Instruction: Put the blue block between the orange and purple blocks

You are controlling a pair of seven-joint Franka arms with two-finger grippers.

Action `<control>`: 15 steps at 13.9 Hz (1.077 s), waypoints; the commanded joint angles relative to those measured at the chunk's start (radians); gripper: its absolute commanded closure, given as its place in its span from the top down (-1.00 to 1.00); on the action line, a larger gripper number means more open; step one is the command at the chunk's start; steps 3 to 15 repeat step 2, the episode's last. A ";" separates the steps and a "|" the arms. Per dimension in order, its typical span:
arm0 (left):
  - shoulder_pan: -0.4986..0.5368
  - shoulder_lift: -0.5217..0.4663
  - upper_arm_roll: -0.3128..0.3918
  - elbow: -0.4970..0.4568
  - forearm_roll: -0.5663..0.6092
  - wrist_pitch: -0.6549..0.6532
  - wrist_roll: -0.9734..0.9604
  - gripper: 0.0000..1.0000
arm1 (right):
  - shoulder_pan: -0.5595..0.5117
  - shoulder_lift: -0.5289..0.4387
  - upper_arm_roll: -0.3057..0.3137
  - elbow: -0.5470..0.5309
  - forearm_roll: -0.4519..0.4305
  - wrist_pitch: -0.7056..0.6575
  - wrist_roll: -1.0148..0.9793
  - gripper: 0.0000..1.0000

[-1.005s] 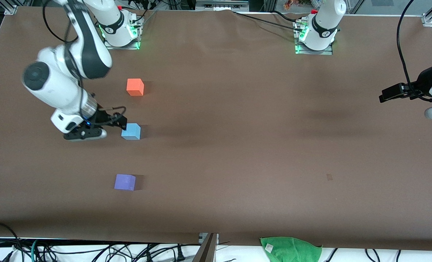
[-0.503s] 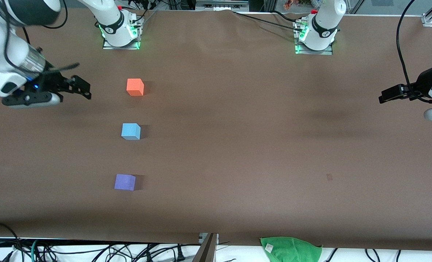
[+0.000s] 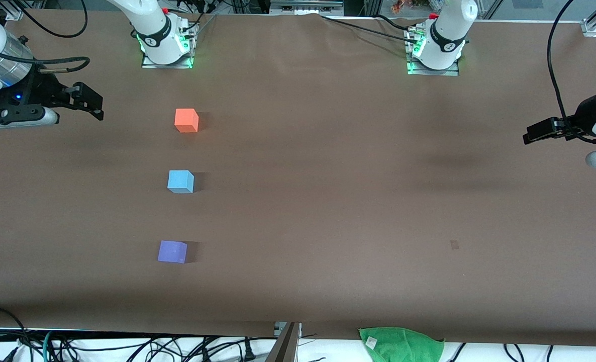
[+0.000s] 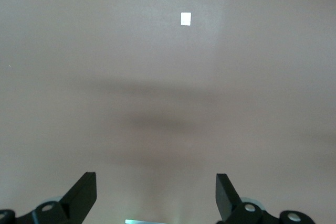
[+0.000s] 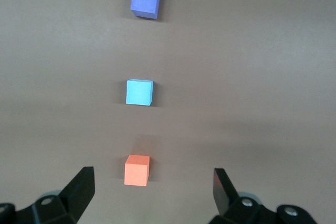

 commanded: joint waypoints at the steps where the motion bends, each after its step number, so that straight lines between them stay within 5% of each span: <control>1: 0.000 0.019 0.000 0.037 -0.018 -0.007 0.017 1.00 | -0.051 0.033 0.014 0.042 -0.008 -0.022 -0.019 1.00; 15: -0.001 0.021 0.000 0.037 -0.017 -0.007 0.017 1.00 | -0.053 0.034 0.012 0.049 -0.008 -0.019 -0.024 1.00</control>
